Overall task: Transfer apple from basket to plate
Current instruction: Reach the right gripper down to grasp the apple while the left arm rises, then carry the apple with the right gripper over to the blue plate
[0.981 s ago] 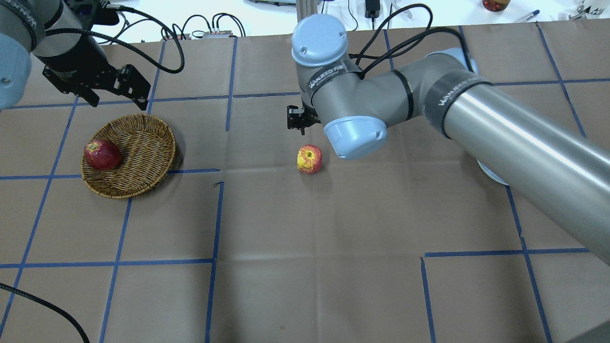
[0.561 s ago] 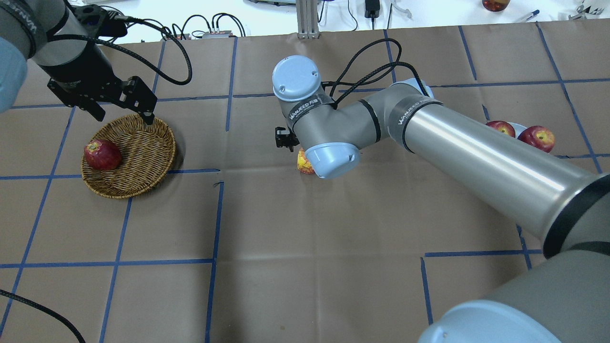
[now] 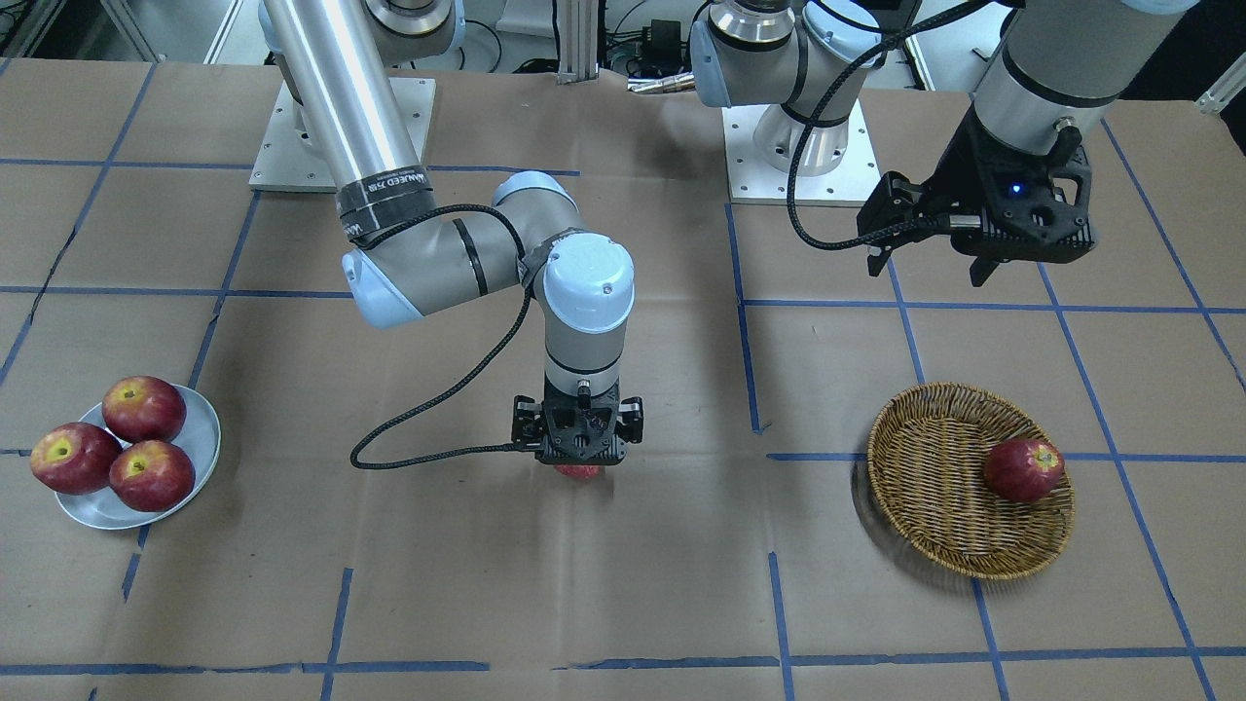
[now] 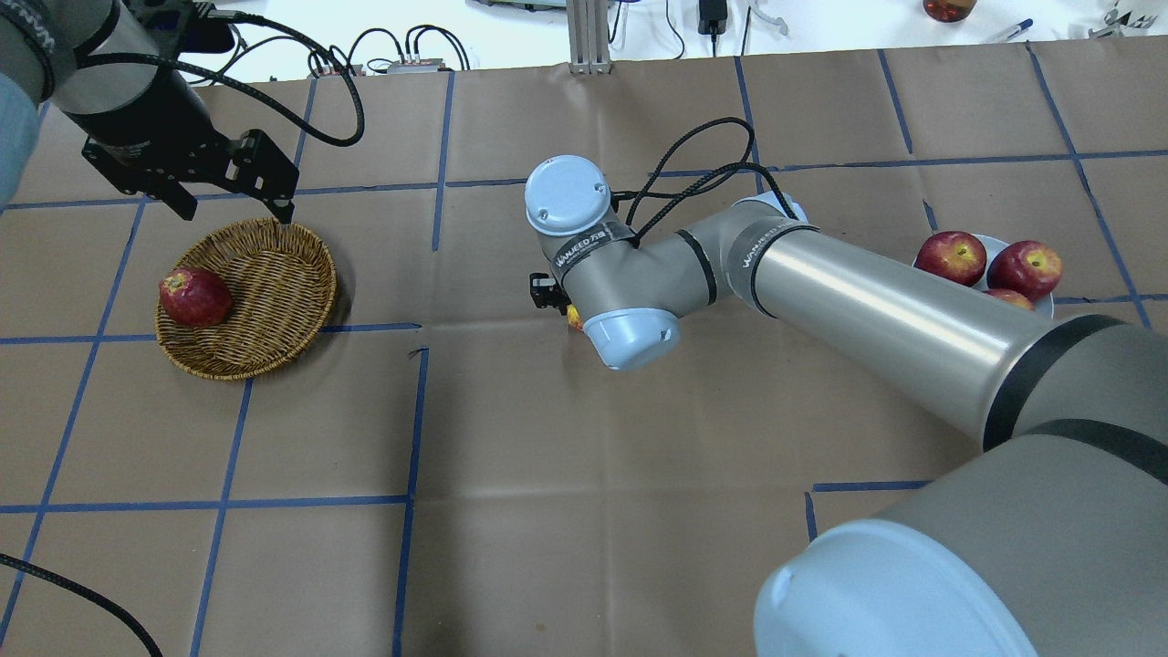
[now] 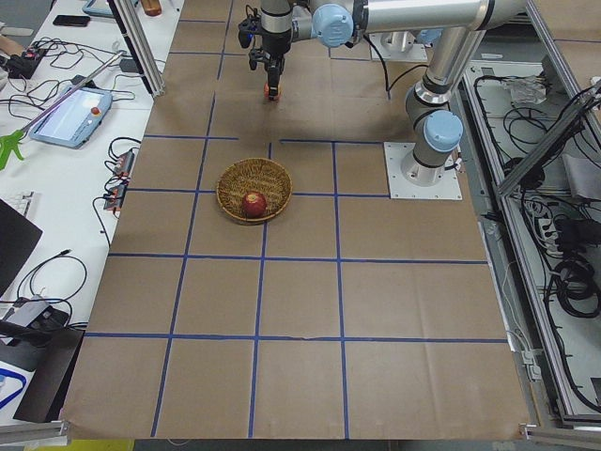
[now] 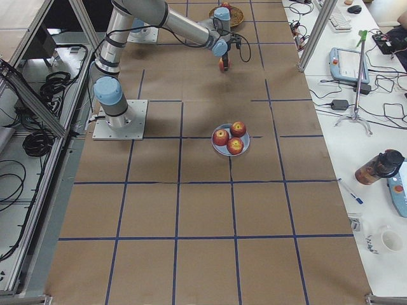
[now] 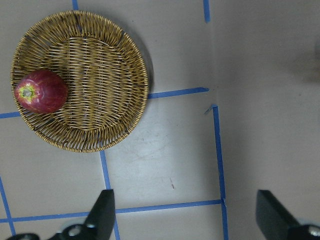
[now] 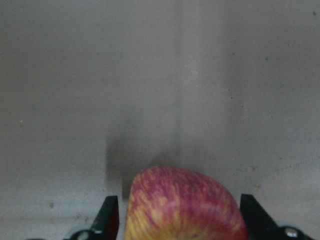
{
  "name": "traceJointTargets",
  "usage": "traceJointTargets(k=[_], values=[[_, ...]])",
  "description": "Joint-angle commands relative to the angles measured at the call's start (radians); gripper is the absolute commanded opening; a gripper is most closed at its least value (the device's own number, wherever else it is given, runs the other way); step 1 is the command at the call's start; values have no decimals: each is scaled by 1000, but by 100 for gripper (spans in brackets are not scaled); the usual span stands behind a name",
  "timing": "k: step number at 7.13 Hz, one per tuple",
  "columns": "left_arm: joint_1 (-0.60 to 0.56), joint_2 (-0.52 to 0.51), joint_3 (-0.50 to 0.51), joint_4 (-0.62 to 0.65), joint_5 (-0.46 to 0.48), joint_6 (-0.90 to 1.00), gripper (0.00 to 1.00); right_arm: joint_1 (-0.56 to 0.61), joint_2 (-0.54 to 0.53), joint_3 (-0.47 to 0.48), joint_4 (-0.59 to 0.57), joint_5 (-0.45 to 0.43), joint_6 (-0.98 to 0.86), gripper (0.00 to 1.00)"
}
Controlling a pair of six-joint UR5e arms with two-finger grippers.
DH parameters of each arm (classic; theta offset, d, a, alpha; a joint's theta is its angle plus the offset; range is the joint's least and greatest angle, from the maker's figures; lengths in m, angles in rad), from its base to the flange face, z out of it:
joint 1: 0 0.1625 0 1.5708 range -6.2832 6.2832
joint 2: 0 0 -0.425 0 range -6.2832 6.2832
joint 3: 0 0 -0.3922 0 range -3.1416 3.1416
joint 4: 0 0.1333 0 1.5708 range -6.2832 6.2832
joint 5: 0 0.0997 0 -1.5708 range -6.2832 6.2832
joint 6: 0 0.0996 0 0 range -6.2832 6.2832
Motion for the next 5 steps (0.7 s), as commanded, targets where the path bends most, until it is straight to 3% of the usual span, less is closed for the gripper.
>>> traceJointTargets(k=[1,3,5], values=[[-1,13,-75,117,0,-50,99,-4,-10,-9,-2,0,-3,49],[-9,63,-156,208,0,-55,99,-47,-134,-26,82,6,-18,50],[-18,112,-91,255,4,-58,99,-233,-336,-23,359,10,-190,50]])
